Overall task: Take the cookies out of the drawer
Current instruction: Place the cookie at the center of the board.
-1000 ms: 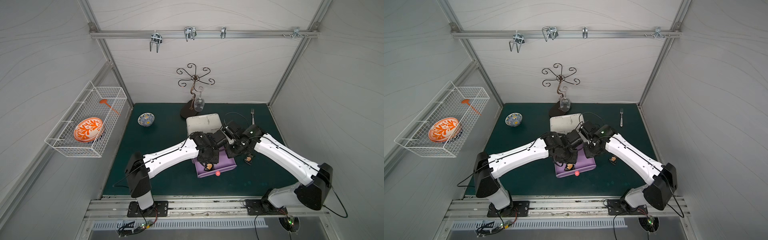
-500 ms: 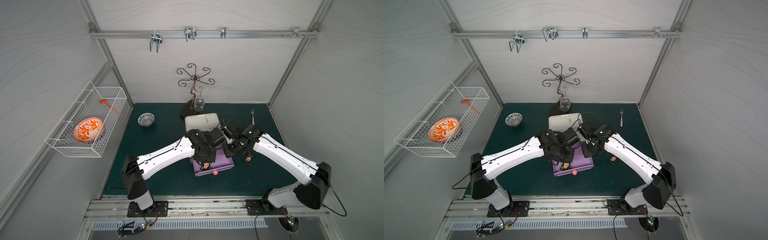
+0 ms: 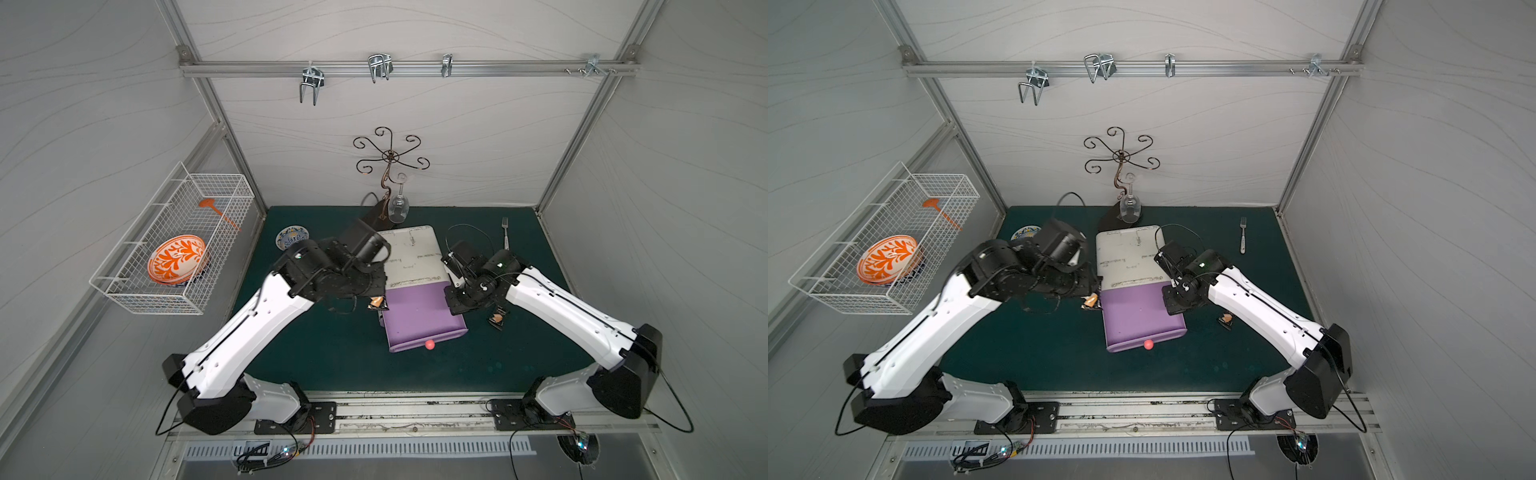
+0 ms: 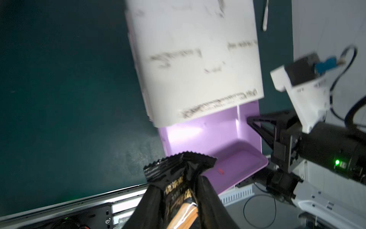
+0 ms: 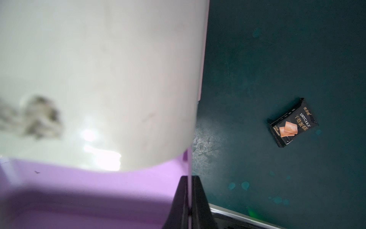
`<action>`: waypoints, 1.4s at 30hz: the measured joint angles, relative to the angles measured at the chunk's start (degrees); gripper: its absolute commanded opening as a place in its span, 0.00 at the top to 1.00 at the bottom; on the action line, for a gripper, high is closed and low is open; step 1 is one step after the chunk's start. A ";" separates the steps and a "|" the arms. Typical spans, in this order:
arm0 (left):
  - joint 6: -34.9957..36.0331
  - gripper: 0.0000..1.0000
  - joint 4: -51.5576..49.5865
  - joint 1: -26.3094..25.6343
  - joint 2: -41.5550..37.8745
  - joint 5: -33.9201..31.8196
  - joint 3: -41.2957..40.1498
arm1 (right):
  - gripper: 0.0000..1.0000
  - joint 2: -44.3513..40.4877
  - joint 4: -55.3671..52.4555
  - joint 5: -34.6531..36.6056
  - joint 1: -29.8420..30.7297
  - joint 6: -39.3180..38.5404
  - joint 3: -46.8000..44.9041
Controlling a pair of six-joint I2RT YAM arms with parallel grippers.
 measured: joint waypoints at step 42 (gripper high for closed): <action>6.10 0.17 25.66 14.32 -2.51 12.28 -16.50 | 0.96 1.38 1.66 -0.37 0.44 9.86 1.49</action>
